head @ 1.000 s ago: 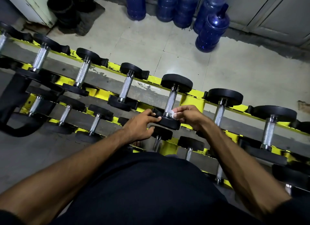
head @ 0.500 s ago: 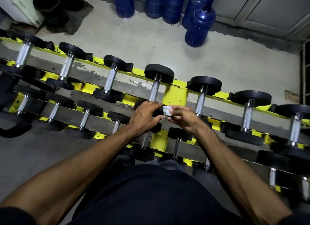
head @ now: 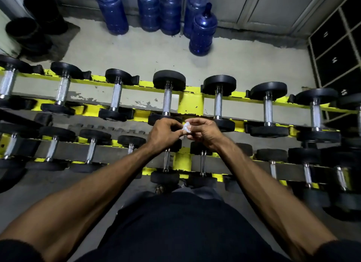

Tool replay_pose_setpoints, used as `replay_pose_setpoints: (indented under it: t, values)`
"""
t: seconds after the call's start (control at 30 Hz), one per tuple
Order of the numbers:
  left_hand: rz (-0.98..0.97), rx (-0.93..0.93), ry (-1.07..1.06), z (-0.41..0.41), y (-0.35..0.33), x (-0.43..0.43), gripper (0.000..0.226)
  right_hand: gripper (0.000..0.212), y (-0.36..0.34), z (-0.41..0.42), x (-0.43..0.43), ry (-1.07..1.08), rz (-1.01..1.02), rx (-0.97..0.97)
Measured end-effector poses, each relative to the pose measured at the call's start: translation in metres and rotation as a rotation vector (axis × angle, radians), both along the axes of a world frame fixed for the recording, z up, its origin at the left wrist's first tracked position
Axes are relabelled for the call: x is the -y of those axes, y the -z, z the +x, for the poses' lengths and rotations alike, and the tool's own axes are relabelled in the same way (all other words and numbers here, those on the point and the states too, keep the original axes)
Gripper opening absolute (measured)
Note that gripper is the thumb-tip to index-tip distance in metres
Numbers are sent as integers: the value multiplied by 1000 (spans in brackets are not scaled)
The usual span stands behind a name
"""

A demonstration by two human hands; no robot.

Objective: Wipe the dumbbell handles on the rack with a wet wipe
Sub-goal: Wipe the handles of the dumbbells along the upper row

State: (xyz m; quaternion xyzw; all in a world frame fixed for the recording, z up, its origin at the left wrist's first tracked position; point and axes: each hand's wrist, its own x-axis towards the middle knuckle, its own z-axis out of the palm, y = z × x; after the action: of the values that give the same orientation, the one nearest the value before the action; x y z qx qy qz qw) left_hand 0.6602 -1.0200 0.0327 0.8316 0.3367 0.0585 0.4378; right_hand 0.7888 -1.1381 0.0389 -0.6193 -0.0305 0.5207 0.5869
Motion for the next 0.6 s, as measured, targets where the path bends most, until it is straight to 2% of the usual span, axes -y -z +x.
replay_pose_setpoints:
  t: [0.2, 0.33, 0.4, 0.47, 0.6]
  values:
    - [-108, 11, -42, -8, -5, 8, 19, 19, -2, -17, 11, 17, 11, 68]
    - [-282, 53, -147, -4, -6, 12, 12, 30, -9, -11, 23, -65, 81, 71]
    - [-367, 58, -182, 3, -7, 16, 11, 35, -10, -5, 29, -106, 77, 160]
    - [-410, 68, -164, 11, -8, 22, 13, 30, -7, 4, 35, -109, 72, 266]
    - [-391, 103, -120, 34, -8, 34, 12, 26, -4, 28, 46, -98, 32, 334]
